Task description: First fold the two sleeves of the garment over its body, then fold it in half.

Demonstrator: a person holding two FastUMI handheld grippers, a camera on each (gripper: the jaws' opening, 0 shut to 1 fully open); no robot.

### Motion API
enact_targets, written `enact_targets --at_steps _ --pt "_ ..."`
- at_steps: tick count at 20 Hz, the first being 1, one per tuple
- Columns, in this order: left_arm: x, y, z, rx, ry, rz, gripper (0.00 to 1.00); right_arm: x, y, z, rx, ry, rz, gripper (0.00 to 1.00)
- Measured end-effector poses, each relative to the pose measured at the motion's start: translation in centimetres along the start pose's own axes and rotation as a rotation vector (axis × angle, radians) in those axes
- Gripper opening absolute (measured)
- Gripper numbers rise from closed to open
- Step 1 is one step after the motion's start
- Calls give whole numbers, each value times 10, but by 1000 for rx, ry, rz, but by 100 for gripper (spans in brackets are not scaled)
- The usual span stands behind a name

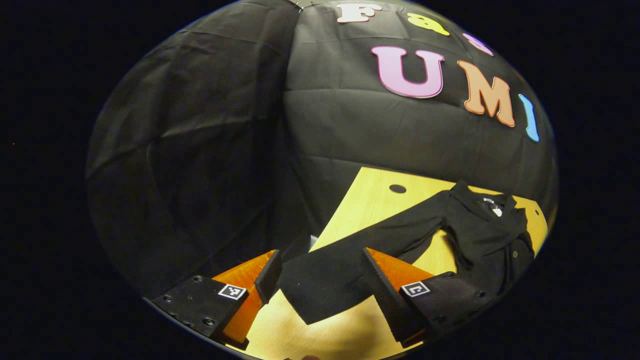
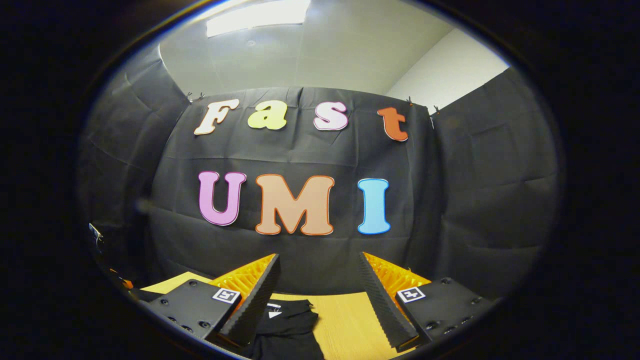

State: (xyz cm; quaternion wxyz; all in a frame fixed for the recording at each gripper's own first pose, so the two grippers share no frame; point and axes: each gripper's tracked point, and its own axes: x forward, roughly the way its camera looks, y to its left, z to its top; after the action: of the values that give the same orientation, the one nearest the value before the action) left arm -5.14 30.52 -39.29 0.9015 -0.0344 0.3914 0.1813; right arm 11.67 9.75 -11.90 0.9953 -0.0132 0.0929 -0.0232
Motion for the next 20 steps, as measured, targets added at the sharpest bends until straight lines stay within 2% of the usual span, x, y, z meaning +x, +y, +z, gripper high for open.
enact_targets --at_steps 1,10,12,13,16,17,19,20 --pt "3 0 -10 4 24 -6 96 -2 4 -2 -6 6 3 100" --pt "16 7 -65 -9 165 -39 94 -6 23 -8 -56 33 9 98" --pt "15 8 -80 -2 208 -26 94 -7 23 -8 -67 36 7 98" --pt "18 6 -75 23 180 -32 96 -7 22 -9 -72 40 6 96" --pt "20 1 -73 33 156 -46 93 -5 22 -11 -79 56 6 98" --pt "20 1 -75 27 152 -45 91 -4 21 -12 -79 57 3 96" --pt "22 -1 -74 24 147 -57 79 -3 21 -14 -83 61 5 96" --pt "21 -3 -73 23 143 -66 65 -2 20 -14 -88 63 4 96"
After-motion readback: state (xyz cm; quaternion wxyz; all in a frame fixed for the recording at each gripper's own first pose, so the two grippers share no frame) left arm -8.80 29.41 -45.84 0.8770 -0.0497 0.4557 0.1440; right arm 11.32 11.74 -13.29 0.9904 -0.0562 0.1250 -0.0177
